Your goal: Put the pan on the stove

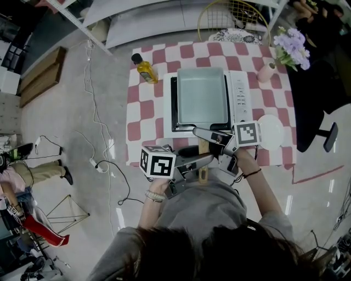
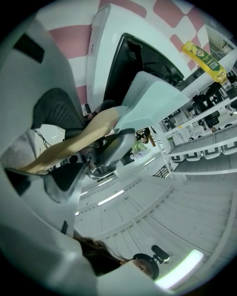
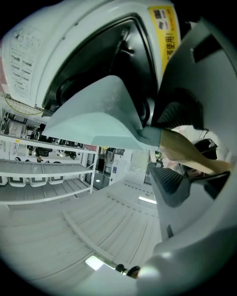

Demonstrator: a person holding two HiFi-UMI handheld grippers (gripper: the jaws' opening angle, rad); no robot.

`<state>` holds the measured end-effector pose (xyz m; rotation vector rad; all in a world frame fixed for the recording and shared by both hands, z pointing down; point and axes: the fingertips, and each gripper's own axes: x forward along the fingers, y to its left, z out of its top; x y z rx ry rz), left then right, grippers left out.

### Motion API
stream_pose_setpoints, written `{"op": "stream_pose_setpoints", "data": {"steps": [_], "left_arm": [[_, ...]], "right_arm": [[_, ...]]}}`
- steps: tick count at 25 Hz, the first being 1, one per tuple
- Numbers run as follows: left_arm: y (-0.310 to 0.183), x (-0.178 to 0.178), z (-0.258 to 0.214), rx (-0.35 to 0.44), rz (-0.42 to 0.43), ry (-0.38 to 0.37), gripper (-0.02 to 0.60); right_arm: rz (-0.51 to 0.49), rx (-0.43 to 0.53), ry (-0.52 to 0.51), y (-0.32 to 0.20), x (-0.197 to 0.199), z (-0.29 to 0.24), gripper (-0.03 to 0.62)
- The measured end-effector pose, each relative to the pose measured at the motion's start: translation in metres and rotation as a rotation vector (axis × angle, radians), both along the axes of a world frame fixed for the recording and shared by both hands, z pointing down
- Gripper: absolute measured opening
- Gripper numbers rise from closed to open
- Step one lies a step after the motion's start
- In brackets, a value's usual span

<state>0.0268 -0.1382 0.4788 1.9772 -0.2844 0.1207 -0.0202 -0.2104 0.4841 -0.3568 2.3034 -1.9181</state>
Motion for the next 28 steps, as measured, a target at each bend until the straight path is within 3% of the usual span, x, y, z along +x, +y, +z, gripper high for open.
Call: {"op": "stream_pose_setpoints", "data": {"steps": [17, 24, 28], "left_arm": [[-0.008, -0.038, -0.009, 0.104, -0.133, -0.048, 0.221], [-0.008, -0.047, -0.015, 0.18, -0.181, -0.065, 0.204], [-0.009, -0.054, -0.02, 0.237, -0.223, -0.076, 0.171]], "right_arm": [[0.093, -0.033, 0.08, 0.005, 0.032, 0.009, 0.255], [0.136, 0.019, 0.114, 0.008, 0.048, 0.005, 0.232], [0.171, 0.055, 0.103, 0.009, 0.055, -0.003, 0.186]]}}
